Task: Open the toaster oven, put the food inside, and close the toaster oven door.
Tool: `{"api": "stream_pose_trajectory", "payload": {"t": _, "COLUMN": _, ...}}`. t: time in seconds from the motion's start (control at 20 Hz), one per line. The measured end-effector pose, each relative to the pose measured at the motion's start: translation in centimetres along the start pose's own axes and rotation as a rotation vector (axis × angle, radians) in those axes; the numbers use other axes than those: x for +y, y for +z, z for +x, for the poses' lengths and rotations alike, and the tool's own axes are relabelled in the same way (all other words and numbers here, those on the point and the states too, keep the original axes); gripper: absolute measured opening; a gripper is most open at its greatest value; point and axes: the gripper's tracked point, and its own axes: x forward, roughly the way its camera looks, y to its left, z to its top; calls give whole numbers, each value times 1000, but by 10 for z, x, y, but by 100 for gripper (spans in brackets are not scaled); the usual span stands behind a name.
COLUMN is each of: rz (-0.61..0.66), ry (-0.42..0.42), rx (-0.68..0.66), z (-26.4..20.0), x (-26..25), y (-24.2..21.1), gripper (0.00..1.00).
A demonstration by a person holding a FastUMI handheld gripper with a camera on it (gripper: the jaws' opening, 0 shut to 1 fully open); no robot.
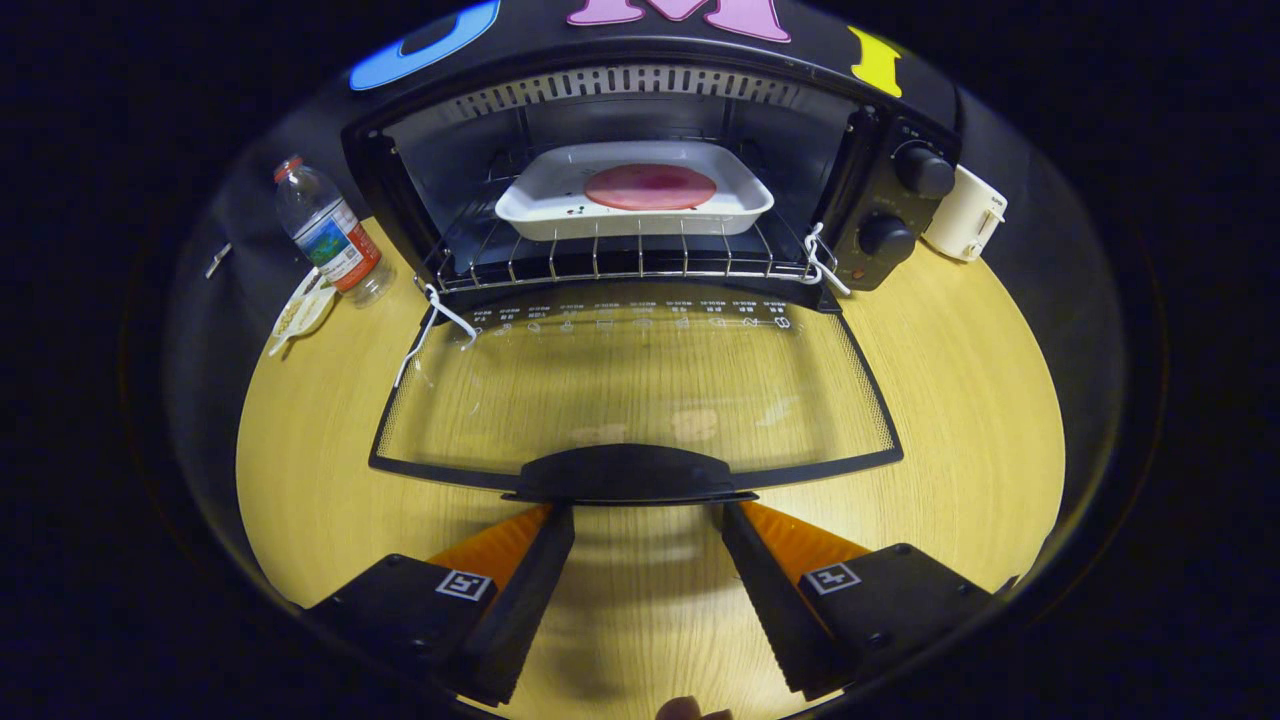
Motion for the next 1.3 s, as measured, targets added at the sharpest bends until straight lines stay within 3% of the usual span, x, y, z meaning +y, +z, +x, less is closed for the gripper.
{"api": "stream_pose_trajectory", "payload": {"t": 0.65, "rz": -42, "ry": 53, "rx": -219, "z": -58, "x": -3, "y": 38, "gripper": 98}}
{"api": "stream_pose_trajectory", "payload": {"t": 1.3, "rz": 12, "ry": 70, "rx": -513, "z": -165, "x": -39, "y": 113, "gripper": 98}}
